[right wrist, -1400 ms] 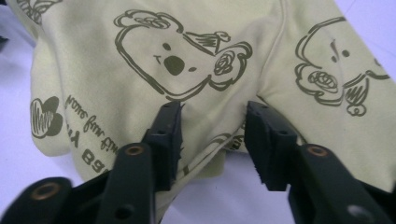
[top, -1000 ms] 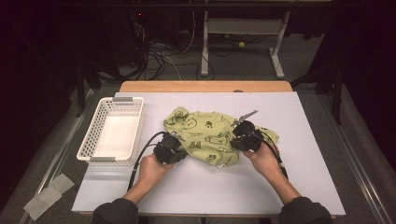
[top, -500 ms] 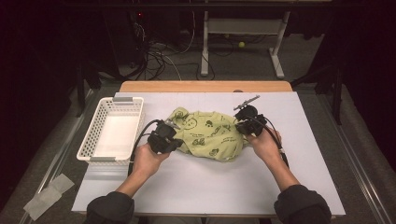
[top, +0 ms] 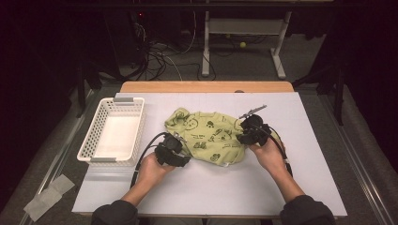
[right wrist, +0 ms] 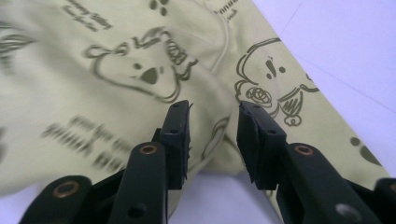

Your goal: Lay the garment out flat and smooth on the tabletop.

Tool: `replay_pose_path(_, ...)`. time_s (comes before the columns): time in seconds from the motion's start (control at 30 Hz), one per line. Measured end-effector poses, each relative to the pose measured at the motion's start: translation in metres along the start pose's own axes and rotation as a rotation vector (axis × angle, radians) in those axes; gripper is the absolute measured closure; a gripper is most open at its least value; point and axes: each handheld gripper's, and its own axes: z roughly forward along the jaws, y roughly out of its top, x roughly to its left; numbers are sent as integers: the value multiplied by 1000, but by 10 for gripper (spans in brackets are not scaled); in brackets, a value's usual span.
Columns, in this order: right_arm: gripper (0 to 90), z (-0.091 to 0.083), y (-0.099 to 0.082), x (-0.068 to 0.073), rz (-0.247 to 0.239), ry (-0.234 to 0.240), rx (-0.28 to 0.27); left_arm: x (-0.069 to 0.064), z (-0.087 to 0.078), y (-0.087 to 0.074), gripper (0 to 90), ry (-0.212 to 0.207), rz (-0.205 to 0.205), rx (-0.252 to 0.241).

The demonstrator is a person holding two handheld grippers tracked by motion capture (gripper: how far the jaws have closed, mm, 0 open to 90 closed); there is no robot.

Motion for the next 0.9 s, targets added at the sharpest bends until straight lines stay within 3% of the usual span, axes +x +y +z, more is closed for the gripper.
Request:
replay_pose_path(0.13, 637, -23, -10, 8, -24, 31, -32, -3, 4, 3, 434, 16, -2, -9)
replay_pose_path(0.23, 624, -29, -21, 18, -49, 74, -31, -3, 4, 4, 454, 23, 1, -6)
replay_pose_path(0.33, 573, -22, -31, 27, -68, 117, -12, 2, 3, 4, 596, 16, -14, -11)
replay_pose_path(0.43, 533, -6, -37, 29, -65, 100, 23, 8, 2, 4, 701, -10, -38, -15)
replay_pose_path(0.57, 523, 12, -38, 29, -43, 103, 54, 8, 2, 5, 803, -20, -24, -8)
replay_pose_path(0.77, 806, 16, -37, 33, -85, 119, 62, 7, -1, 4, 824, -27, -3, -30)
replay_pose_path(0.9, 842, 9, -37, 33, -95, 123, 46, 9, -11, 3, 825, -41, -12, -64)
